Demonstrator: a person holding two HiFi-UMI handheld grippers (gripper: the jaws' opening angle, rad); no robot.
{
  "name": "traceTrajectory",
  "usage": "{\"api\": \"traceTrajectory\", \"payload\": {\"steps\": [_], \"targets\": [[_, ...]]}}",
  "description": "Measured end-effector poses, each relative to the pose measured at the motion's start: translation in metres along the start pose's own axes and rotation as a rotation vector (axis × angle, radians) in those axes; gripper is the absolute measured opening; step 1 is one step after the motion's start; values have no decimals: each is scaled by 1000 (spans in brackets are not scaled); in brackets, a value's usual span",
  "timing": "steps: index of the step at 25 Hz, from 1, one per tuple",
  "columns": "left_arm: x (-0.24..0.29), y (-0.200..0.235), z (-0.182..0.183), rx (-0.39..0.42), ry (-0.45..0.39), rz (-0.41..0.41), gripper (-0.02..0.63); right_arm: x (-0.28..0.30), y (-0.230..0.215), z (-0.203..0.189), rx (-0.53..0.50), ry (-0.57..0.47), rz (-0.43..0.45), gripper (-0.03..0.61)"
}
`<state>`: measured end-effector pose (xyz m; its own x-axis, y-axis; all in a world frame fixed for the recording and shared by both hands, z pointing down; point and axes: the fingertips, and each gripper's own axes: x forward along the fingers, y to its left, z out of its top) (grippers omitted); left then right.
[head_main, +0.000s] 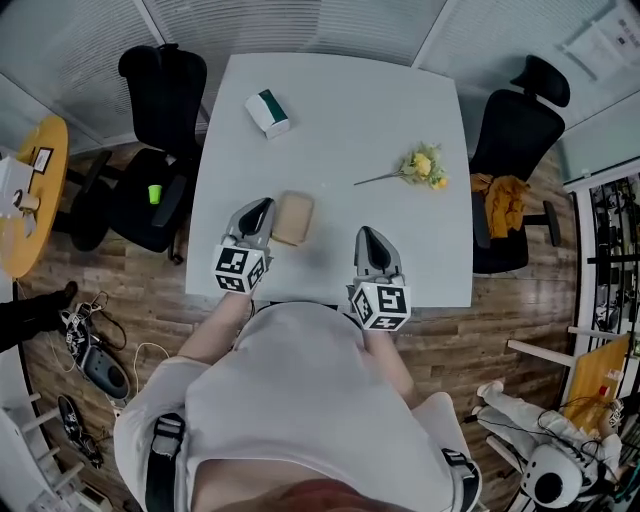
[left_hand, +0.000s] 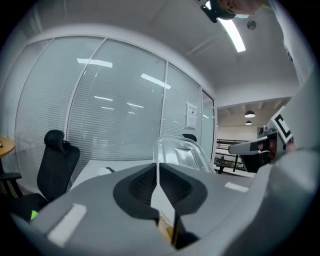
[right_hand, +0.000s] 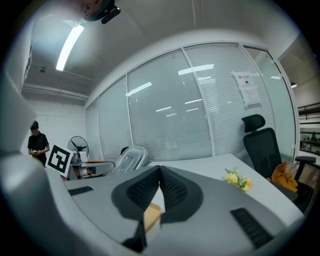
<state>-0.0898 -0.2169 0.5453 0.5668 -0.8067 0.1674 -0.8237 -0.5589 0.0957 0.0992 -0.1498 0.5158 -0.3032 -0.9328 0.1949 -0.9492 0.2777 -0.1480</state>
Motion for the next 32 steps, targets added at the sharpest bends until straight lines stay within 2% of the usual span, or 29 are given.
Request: {"api": "traceTrajectory", "payload": {"steps": [3,9,13,26,32], "targets": [[-9,-8,15,44,-39,-8,26,-1,-3,11,-15,-24,0,8],[-25,-12,32,31,-93,-18,26,-2,-3,24,-30,-54,6,8],[-33,-6,37,3,-112,7,26,-2,-4,30,-39,-60,9,8],[-46,9,60,3,-193,71,26,7,-10,47,-58,-82,20,8],[-49,14,65,-3,-203,87,26,8,-7,51,-60,-90,29,8]]}}
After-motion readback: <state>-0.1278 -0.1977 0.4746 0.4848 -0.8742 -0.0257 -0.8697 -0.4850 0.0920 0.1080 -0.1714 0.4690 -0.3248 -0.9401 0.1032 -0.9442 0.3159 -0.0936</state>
